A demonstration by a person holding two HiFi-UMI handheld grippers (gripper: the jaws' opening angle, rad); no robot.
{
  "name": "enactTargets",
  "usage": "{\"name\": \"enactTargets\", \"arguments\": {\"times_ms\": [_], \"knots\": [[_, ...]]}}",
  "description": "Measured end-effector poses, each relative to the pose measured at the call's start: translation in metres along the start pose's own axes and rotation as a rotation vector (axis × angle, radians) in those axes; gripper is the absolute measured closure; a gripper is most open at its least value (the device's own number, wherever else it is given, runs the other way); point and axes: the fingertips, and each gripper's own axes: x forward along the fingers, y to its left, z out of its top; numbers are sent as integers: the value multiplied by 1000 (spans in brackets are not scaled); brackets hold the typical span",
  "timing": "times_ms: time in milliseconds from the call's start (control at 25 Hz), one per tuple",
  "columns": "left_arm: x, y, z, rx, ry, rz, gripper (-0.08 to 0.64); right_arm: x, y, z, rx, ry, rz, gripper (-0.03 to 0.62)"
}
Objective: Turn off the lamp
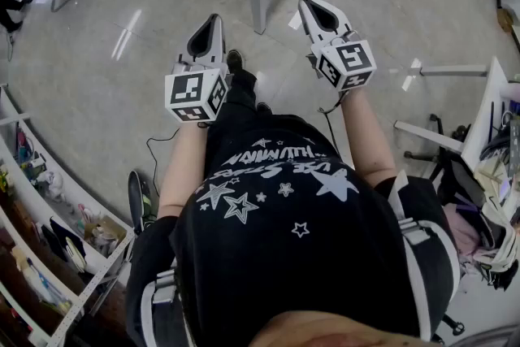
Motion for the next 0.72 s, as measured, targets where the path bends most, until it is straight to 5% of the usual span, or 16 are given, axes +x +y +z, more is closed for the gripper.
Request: {"name": "enactTargets", "arguments": {"times_ms": [720], "knots": [[135,70,16,-24,18,-87,548,114,-54,20,-15,29,-73,585]]}}
